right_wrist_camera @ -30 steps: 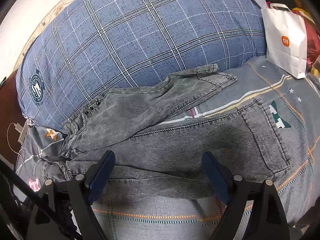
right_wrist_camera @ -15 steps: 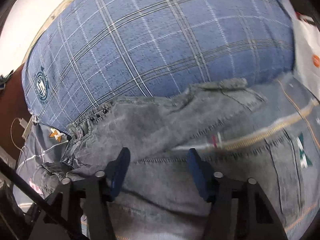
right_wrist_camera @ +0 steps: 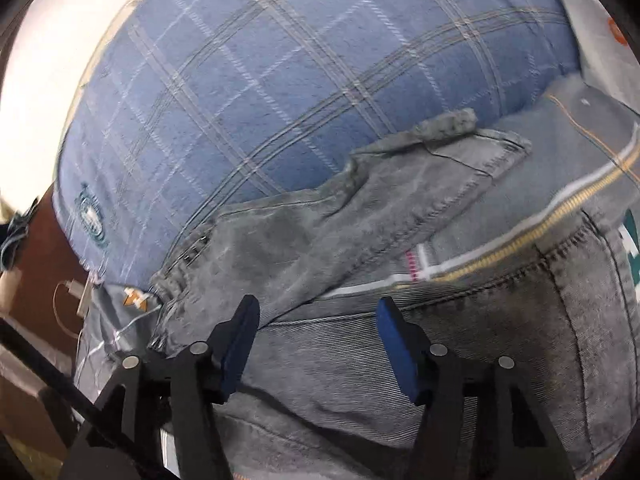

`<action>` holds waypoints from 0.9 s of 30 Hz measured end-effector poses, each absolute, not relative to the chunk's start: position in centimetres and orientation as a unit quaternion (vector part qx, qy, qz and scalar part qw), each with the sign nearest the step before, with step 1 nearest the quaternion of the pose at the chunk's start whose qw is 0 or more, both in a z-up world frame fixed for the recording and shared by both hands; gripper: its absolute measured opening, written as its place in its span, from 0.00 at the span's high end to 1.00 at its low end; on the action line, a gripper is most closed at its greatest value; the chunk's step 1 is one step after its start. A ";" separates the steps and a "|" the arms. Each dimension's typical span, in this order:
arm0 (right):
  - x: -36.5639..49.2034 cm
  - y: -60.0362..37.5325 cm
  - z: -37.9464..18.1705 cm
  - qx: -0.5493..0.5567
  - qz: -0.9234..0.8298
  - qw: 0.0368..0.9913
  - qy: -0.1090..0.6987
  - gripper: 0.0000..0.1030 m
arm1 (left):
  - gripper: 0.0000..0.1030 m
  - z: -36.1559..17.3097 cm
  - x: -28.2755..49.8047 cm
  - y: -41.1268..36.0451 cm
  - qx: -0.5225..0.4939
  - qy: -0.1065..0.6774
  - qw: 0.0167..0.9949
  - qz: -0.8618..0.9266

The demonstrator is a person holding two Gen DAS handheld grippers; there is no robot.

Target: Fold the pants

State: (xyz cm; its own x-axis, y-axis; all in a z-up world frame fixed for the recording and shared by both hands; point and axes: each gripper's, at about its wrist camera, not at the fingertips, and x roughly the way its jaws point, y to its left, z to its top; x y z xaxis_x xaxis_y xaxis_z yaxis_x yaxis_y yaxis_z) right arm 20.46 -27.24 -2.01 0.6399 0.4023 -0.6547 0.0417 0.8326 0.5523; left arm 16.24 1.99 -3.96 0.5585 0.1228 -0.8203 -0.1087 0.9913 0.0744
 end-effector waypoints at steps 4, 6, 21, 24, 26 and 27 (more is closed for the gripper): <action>20.3 -25.7 -2.7 0.271 0.133 0.856 0.420 0.34 | 0.02 -3.4 16.0 4.4 -0.031 0.470 0.878 0.085; 20.4 -23.7 -3.3 0.266 0.171 0.844 0.434 0.34 | 0.02 -1.3 14.9 5.1 -0.057 0.439 0.894 0.074; 24.0 -6.9 -8.0 0.182 0.347 0.706 0.590 0.53 | 0.02 3.0 15.1 11.8 -0.159 0.393 0.904 0.047; 19.5 -5.0 -7.6 0.139 0.385 0.698 0.588 0.53 | 0.02 3.6 14.7 12.4 -0.191 0.391 0.900 0.024; 16.7 -3.7 -8.6 0.094 0.376 0.701 0.599 0.53 | 0.02 3.8 14.6 12.1 -0.190 0.390 0.901 0.022; 15.4 -3.5 -8.9 0.083 0.366 0.715 0.590 0.53 | 0.02 3.6 14.7 11.8 -0.179 0.394 0.901 0.027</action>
State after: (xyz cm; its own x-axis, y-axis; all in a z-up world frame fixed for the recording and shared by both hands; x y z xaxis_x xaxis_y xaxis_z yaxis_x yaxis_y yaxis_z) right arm 15.38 -3.50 -8.86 0.0352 0.6212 -0.7829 -0.4247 0.7184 0.5509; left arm 14.71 11.82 3.64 0.6886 -0.0929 -0.7191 -0.1896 0.9342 -0.3023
